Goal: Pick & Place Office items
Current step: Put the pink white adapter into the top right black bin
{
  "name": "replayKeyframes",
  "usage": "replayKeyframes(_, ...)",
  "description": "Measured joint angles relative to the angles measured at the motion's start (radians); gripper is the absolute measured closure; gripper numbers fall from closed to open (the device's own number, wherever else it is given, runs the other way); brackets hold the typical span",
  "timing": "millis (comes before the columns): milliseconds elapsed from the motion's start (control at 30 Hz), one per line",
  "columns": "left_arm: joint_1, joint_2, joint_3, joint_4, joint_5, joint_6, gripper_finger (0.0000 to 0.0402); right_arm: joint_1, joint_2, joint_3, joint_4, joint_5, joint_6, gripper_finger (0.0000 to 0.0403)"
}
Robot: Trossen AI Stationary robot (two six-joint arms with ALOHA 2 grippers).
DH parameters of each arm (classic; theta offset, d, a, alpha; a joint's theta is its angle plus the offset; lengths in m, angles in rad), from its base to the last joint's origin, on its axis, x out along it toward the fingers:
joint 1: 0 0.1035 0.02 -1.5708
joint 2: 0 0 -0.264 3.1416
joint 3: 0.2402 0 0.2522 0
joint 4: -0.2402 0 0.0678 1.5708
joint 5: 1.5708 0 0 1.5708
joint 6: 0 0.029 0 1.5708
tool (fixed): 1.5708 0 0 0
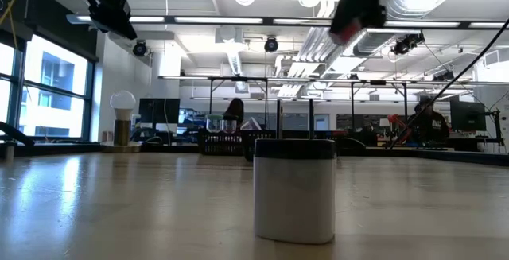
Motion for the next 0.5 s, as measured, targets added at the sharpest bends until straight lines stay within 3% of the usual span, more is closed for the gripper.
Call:
replayKeyframes(267, 0.000, 0.000, 0.000, -0.039, 0.011, -0.001, 0.0095, -0.343, 0.027, 0.101, -0.001, -0.132, -0.260, 0.0283)
replayKeyframes(500, 0.000, 0.000, 0.000, -0.039, 0.008, 0.007, 0.0095, -0.577, 0.229, 0.275, -0.042, -0.288, -0.422, 0.0283)
